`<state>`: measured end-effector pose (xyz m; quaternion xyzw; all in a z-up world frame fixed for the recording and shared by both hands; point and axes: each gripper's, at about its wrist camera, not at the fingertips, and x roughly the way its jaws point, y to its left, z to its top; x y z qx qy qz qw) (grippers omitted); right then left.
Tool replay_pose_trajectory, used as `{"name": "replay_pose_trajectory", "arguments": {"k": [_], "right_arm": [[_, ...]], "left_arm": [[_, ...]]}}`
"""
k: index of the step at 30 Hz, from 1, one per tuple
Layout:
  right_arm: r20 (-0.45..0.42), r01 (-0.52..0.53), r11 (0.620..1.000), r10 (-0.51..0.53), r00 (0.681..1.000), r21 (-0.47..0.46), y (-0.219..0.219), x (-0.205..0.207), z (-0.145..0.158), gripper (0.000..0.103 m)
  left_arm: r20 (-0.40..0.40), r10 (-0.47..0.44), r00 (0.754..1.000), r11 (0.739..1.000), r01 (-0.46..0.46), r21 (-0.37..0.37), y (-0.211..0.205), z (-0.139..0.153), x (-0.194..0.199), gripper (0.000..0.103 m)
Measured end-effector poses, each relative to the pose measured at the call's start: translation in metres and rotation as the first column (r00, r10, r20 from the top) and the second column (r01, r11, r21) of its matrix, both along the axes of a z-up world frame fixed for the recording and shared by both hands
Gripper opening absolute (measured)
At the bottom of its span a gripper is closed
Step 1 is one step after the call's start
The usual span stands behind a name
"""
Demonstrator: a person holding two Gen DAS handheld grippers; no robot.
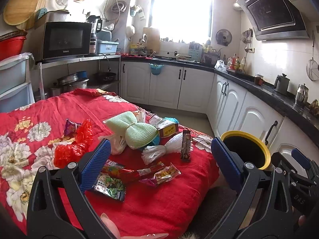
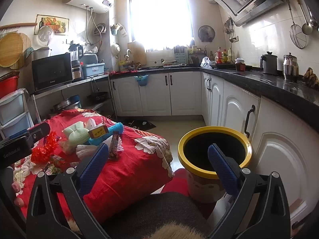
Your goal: Collect trash
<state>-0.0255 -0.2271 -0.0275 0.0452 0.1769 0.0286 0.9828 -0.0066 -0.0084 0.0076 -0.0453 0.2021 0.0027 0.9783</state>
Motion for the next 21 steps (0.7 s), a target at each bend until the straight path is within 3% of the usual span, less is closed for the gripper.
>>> {"name": "replay_pose_trajectory", "arguments": {"k": [21], "right_arm": [[0.001, 0.000, 1.000, 0.000, 1.000, 0.001, 0.0009, -0.0001, -0.0005, 0.097]], "left_arm": [[0.002, -0.001, 1.000, 1.000, 0.001, -0.003, 0.0017, 0.0007, -0.0007, 0.092]]}}
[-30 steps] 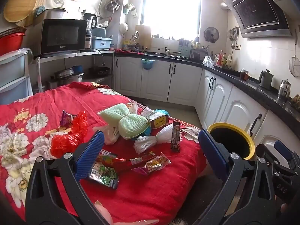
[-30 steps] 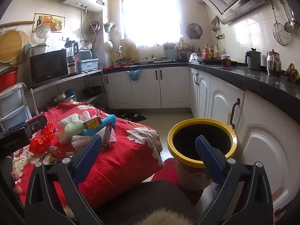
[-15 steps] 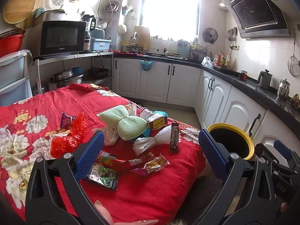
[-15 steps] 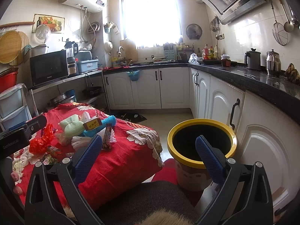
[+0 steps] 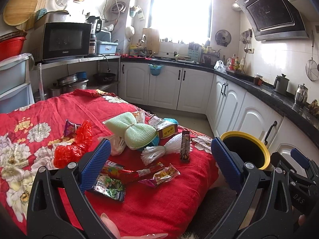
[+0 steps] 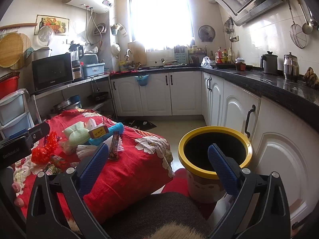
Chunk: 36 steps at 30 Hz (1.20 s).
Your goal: Collect trash
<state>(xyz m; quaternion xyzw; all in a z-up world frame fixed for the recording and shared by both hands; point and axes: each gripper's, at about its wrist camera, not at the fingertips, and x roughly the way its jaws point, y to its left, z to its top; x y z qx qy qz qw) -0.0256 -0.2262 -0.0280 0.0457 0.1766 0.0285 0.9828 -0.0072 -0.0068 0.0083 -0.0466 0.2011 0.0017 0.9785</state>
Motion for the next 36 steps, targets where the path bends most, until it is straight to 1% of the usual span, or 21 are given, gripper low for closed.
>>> {"name": "replay_pose_trajectory", "arguments": {"k": [10, 15, 19, 28, 31, 36], "right_arm": [[-0.008, -0.026, 1.000, 0.026, 1.000, 0.001, 0.003, 0.002, 0.005, 0.097], [-0.017, -0.094, 0.996, 0.094, 0.995, -0.010, 0.017, 0.009, 0.006, 0.097], [-0.028, -0.151, 0.988, 0.151, 0.988, -0.011, 0.032, 0.017, 0.007, 0.097], [-0.070, -0.275, 0.961, 0.276, 0.958, 0.022, 0.069, 0.040, 0.008, 0.097], [-0.083, -0.313, 0.950, 0.314, 0.946, 0.021, 0.080, 0.049, 0.007, 0.097], [-0.112, -0.367, 0.930, 0.368, 0.923, 0.038, 0.101, 0.067, 0.004, 0.097]], "left_arm": [[-0.009, 0.016, 1.000, 1.000, -0.016, -0.009, 0.007, 0.001, 0.002, 0.092], [-0.011, 0.050, 0.999, 0.999, -0.051, -0.018, 0.022, -0.002, 0.004, 0.092], [-0.006, 0.098, 0.995, 0.995, -0.098, -0.033, 0.040, -0.001, 0.005, 0.092], [-0.001, 0.211, 0.977, 0.976, -0.211, -0.052, 0.085, 0.001, 0.005, 0.092], [-0.012, 0.243, 0.970, 0.968, -0.243, -0.062, 0.101, 0.001, 0.007, 0.092], [-0.037, 0.278, 0.960, 0.958, -0.280, -0.058, 0.126, -0.004, 0.011, 0.092]]}}
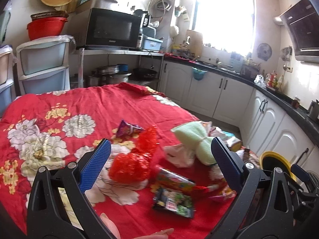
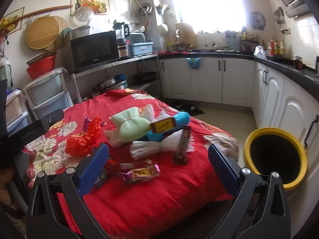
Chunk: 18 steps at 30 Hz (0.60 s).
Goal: Collect trash
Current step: 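Grasp the red plastic bag with the left tool while the right tool grasps a small wrapper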
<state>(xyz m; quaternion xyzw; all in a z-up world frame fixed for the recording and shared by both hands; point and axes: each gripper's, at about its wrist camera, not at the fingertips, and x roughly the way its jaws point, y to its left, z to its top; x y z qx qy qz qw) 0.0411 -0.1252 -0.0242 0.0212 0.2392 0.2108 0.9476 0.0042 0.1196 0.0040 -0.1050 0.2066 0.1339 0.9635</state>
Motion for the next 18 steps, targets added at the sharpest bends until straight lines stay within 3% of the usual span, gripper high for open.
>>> {"name": "replay_pose_trajectory", "arguments": {"k": [9, 18], "right_arm": [[-0.062, -0.097, 0.995, 0.096, 0.993, -0.022, 0.035, 0.025, -0.016, 0.097], [-0.194, -0.088, 0.996, 0.081, 0.978, -0.025, 0.035, 0.056, -0.050, 0.096]], "left_arm": [[-0.094, 0.026, 0.995, 0.999, -0.024, 0.026, 0.036, -0.021, 0.022, 0.092], [-0.225, 0.006, 0.974, 0.999, -0.018, -0.050, 0.062, -0.063, 0.055, 0.092]]}}
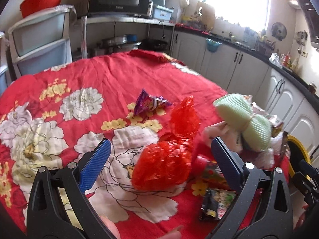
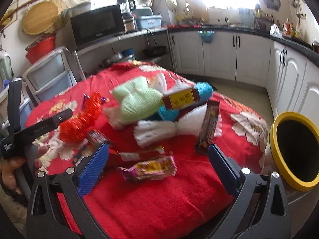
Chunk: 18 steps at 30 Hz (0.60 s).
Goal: Collect trash
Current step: 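Grasp the red plastic bag with the left tool while the right tool grasps a small wrapper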
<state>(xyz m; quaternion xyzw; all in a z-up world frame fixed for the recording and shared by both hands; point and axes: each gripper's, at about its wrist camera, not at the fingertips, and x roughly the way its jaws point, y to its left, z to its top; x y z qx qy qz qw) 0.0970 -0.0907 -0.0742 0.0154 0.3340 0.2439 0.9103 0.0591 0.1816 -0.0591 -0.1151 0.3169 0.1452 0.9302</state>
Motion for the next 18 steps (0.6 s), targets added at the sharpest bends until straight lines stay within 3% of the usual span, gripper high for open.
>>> {"name": "replay_pose_trajectory", "arguments": {"k": [2, 11, 13, 16, 18], "right_arm": [[-0.027, 0.002, 1.000, -0.001, 1.000, 0.009, -0.001, 0.005, -0.007, 0.093], [-0.164, -0.036, 0.999, 0.038, 0.986, 0.017, 0.000, 0.025, -0.034, 0.055], [-0.182, -0.048, 0.998, 0.053, 0.982, 0.032, -0.001, 0.025, -0.035, 0.042], [-0.206, -0.068, 0.995, 0.081, 0.975, 0.066, -0.002, 0.025, -0.036, 0.024], [-0.210, -0.080, 0.994, 0.093, 0.973, 0.073, -0.002, 0.023, -0.035, 0.014]], "left_arm": [[-0.009, -0.001, 1.000, 0.999, 0.001, -0.039, 0.006, -0.007, 0.004, 0.092], [-0.064, -0.007, 0.998, 0.989, -0.002, -0.147, 0.018, -0.030, 0.013, 0.092], [-0.046, -0.026, 0.999, 0.982, 0.017, -0.191, 0.020, -0.033, 0.010, 0.091], [-0.060, -0.027, 0.998, 0.981, 0.016, -0.191, 0.019, -0.034, 0.009, 0.075], [-0.060, -0.034, 0.998, 0.979, 0.021, -0.204, 0.019, -0.035, 0.008, 0.058]]}}
